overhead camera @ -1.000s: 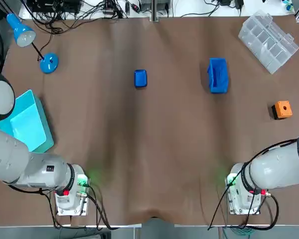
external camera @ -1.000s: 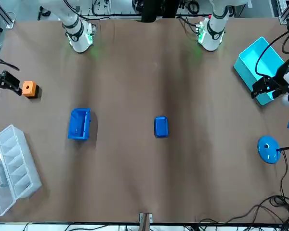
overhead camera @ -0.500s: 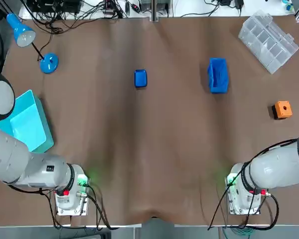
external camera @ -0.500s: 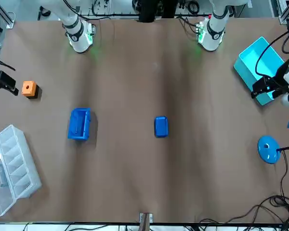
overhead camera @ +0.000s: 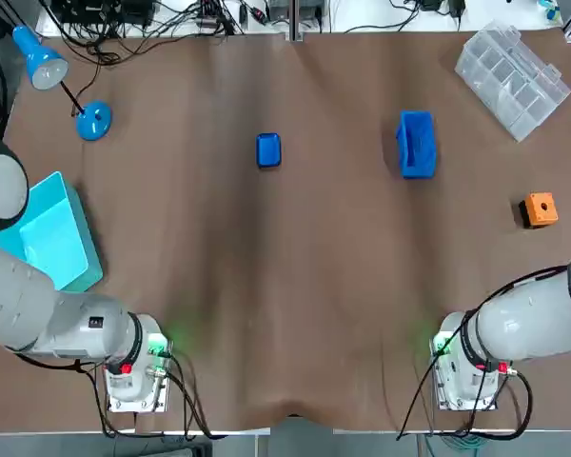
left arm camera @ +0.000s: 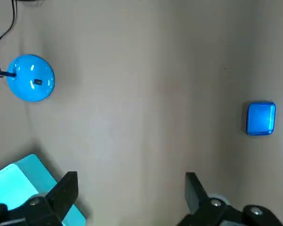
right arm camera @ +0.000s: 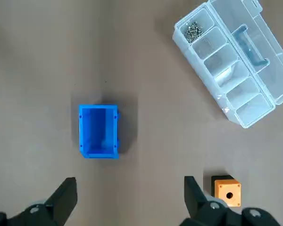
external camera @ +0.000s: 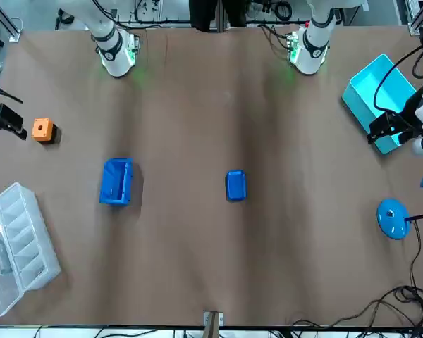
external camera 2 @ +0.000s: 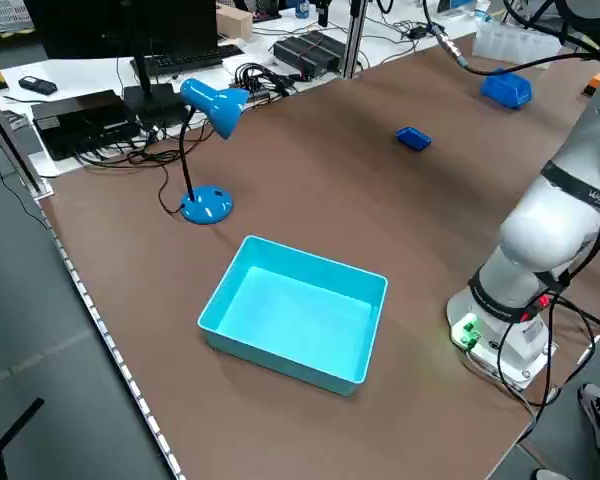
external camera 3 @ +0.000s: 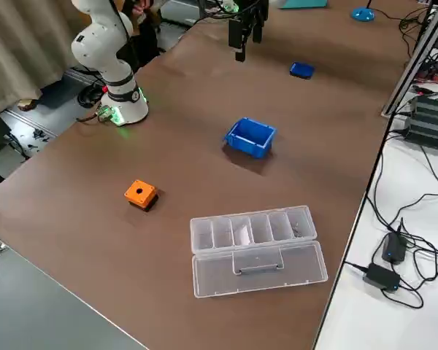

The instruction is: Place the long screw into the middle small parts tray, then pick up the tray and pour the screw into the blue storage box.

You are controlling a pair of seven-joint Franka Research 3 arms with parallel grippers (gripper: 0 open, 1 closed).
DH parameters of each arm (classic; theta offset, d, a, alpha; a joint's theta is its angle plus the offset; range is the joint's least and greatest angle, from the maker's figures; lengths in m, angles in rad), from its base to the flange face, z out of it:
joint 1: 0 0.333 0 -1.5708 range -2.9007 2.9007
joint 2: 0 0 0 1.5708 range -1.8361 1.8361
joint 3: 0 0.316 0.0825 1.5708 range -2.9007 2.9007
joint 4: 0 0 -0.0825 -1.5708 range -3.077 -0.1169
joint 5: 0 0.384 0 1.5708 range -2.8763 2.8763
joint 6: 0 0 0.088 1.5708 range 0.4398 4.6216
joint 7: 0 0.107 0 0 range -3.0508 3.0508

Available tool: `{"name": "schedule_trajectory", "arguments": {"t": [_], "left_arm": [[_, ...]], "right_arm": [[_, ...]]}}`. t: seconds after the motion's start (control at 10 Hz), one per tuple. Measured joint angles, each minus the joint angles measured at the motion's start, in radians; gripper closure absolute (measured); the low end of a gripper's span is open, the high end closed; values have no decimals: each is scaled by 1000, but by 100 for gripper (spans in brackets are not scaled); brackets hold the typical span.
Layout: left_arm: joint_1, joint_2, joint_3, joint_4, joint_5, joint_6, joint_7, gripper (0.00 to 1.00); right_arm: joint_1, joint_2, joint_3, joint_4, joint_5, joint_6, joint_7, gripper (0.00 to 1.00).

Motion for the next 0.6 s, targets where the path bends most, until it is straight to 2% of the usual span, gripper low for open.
{"name": "schedule_trajectory", "arguments": {"t": [0.6], "left_arm": [[0, 0, 0, 0, 0, 0, 0, 0]], "right_arm": [[0, 0, 3, 0, 0, -9, 0, 0]]}}
